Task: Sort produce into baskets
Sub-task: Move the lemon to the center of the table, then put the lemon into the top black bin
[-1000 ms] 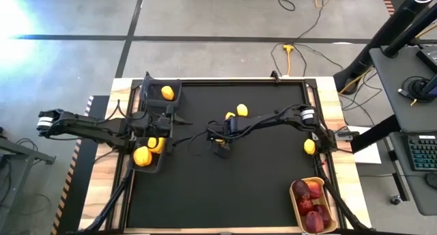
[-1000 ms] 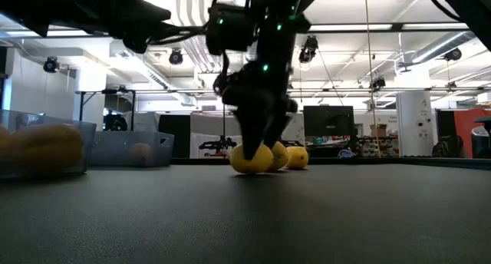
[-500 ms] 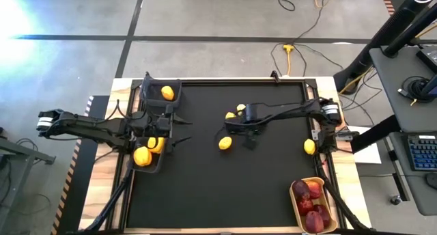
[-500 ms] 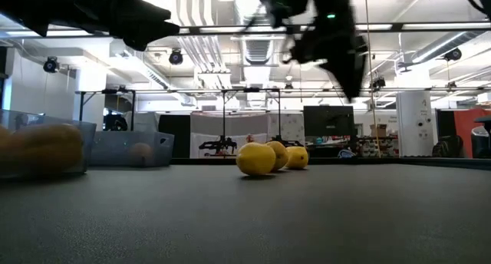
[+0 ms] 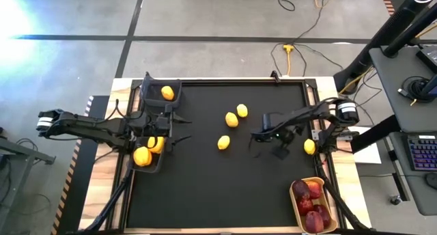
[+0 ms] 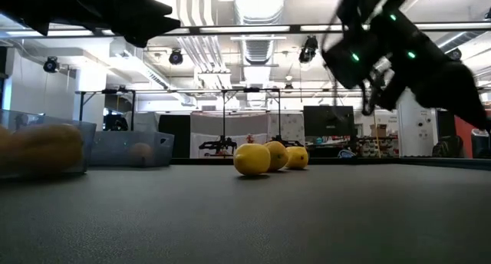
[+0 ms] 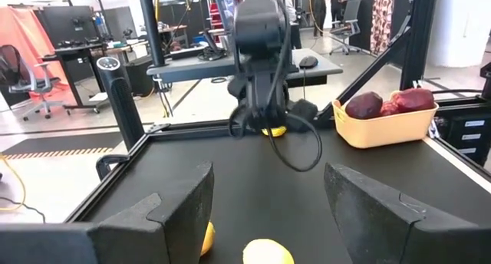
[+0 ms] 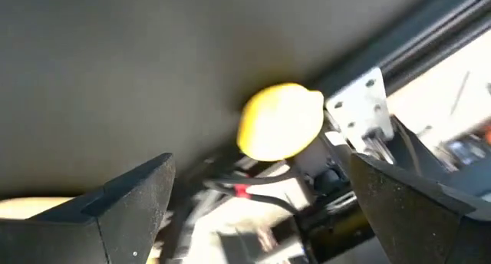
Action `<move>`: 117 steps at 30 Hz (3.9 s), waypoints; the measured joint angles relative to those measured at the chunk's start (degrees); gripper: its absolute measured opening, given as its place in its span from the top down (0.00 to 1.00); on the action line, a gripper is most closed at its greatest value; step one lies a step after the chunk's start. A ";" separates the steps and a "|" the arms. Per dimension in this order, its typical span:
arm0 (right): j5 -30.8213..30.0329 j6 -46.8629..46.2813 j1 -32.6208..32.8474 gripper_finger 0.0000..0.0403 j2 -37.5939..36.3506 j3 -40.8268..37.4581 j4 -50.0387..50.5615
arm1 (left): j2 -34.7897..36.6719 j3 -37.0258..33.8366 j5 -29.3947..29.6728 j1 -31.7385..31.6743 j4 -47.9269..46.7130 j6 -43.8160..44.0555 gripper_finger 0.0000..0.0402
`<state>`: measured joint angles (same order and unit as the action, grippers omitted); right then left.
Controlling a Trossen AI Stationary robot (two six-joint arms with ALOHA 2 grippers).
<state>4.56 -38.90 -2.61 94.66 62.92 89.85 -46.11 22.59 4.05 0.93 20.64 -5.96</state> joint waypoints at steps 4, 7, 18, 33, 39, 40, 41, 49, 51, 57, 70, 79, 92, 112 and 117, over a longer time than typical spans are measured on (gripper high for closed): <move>0.00 2.88 0.08 0.05 1.32 -6.21 -0.54 | -0.11 0.00 0.00 0.00 -0.07 -0.50 0.42; 0.04 5.84 0.04 0.05 3.34 -8.89 -1.09 | -0.11 0.00 0.02 -0.02 -0.06 -0.53 0.42; 1.92 17.69 -0.88 0.05 10.45 -16.32 -7.70 | -0.13 0.00 0.02 0.00 0.08 -0.55 0.42; 1.22 23.44 -0.82 0.23 16.31 -18.06 -12.86 | -0.79 0.00 -0.02 0.00 -1.79 2.88 0.42; 0.67 21.98 -0.79 0.31 15.52 -16.84 -11.01 | -2.20 0.00 -0.05 0.00 -1.99 3.69 0.42; -0.06 21.63 -0.79 0.32 15.33 -16.35 -10.05 | -2.39 0.00 -0.07 0.00 -2.03 3.69 0.42; -0.44 20.84 -0.79 0.32 14.95 -15.56 -9.12 | -2.49 0.00 -0.07 0.00 -2.03 3.69 0.42; -3.57 13.99 -0.01 0.32 10.57 -5.50 -5.80 | -2.03 0.00 -0.50 0.00 -4.21 2.26 0.42; -5.19 12.28 0.87 0.32 9.21 -2.12 -5.99 | -1.92 0.00 -0.50 0.00 -5.83 1.97 0.42; -12.87 8.75 6.19 0.32 4.24 6.00 -15.19 | 0.21 0.00 -6.01 0.17 -5.83 3.33 0.42; -16.68 24.65 10.83 0.32 -0.76 2.57 -66.04 | 3.26 1.21 -13.70 5.10 -10.99 17.58 0.42; -5.84 29.73 11.01 0.31 5.14 -8.01 -97.76 | -4.71 -0.13 -4.42 12.62 -14.27 27.02 0.42; -3.13 30.59 13.61 0.14 13.39 -4.69 -102.11 | -21.03 -0.11 3.48 12.20 -2.98 23.13 0.40; -3.16 24.83 17.01 0.06 11.43 11.59 -53.73 | -49.07 14.68 -2.00 12.22 5.33 6.38 0.18; -3.80 19.37 18.59 0.06 9.58 11.80 -47.20 | -50.01 27.86 -1.72 11.98 -18.75 -5.49 0.18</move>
<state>0.77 -19.54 15.98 104.25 74.72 42.65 -96.12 50.45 2.34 12.91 1.89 -11.44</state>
